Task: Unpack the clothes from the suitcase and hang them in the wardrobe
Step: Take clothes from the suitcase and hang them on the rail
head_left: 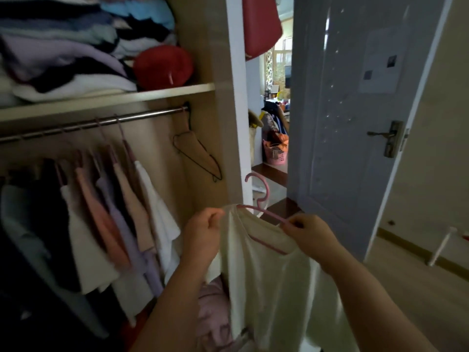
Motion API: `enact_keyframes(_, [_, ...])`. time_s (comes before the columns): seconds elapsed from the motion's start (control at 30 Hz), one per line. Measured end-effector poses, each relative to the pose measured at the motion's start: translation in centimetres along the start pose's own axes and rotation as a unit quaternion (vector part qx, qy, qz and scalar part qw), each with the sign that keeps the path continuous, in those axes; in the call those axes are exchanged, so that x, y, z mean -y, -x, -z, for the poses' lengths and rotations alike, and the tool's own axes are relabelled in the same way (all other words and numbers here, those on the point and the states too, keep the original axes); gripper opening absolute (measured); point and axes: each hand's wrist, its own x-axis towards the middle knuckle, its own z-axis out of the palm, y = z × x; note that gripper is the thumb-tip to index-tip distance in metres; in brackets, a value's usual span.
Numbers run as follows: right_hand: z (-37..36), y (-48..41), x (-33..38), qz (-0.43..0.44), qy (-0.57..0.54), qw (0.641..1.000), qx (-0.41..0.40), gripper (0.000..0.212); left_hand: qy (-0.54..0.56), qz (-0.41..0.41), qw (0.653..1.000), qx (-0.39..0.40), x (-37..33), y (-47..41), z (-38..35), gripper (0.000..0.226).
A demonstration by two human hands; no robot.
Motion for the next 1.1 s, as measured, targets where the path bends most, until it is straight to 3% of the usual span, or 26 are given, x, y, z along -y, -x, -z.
enact_keyframes(0.17, [-5.1, -3.6, 2.5, -0.048, -0.091, 0.993, 0.05, 0.023, -0.021, 0.032, 0.999, 0.022, 2.8, -1.7, 2.2, 0.015])
enact_keyframes(0.4, [-10.4, -8.5, 6.1, -0.061, -0.123, 0.988, 0.064, 0.025, -0.016, 0.019, 0.999, 0.04, 6.1, -6.5, 4.4, 0.012])
enact_keyframes(0.7, [-16.8, -15.5, 12.7, -0.016, -0.144, 0.989, 0.038, 0.028, -0.091, -0.049, 0.992, 0.07, 8.5, -16.6, 8.1, 0.014])
enact_keyframes(1.1, [-21.8, -22.7, 21.5, 0.057, -0.171, 0.984, 0.001, 0.028, -0.199, -0.12, 0.973, 0.022, 9.6, -26.2, 14.9, 0.019])
